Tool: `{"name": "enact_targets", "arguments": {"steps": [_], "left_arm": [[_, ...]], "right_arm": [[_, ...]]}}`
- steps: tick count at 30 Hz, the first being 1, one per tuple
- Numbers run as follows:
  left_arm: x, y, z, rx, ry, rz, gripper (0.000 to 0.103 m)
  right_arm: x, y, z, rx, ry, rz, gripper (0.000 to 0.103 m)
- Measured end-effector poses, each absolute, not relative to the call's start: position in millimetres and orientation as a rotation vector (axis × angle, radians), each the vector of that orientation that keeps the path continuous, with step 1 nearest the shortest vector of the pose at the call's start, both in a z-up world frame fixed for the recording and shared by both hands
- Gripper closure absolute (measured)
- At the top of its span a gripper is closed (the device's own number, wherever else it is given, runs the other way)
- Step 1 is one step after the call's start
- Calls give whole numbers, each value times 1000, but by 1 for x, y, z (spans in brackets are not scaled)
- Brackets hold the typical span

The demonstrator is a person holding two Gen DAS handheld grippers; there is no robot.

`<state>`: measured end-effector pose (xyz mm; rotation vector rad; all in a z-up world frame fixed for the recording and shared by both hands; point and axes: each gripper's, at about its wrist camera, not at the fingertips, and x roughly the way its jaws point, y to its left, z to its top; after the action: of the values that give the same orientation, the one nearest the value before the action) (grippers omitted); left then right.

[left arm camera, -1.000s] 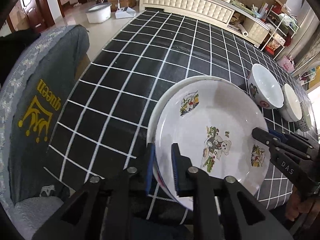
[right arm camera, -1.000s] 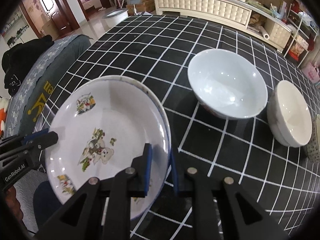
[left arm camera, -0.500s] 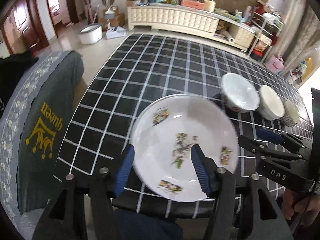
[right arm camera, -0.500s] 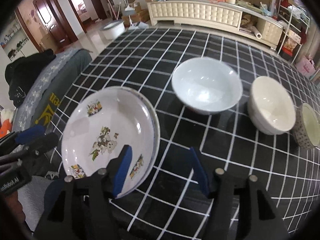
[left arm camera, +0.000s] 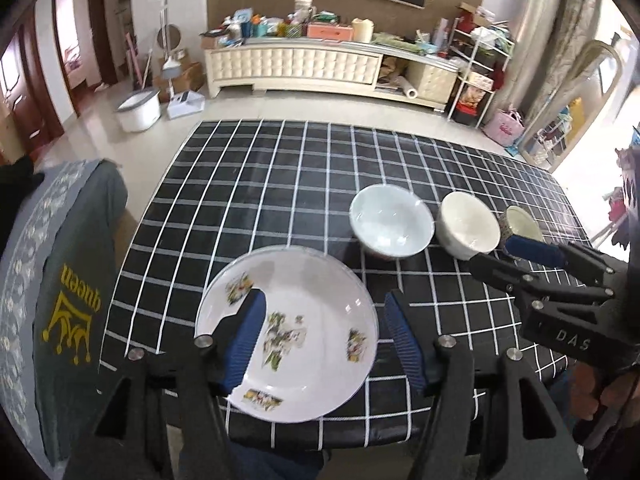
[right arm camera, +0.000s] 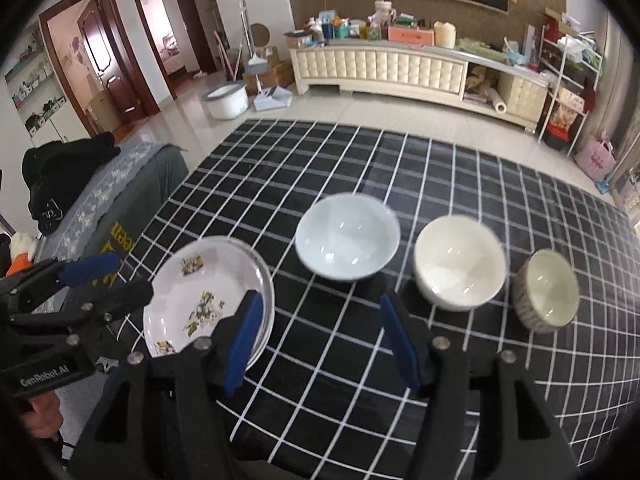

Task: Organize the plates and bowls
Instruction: 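Lower the cartoon-print plate onto the stack and open the left tool, then reach the left tool to the plain white bowl and grip its rim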

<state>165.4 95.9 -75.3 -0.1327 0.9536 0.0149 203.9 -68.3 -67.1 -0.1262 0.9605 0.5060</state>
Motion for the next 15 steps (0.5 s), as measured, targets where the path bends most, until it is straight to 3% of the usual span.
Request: {"name": "enact_targets", "arguments": {"steps": [15], "left_arm": [[247, 81, -64, -104, 971, -37, 43]], "right_arm": [[264, -76, -64, -151, 968, 481, 37]]}}
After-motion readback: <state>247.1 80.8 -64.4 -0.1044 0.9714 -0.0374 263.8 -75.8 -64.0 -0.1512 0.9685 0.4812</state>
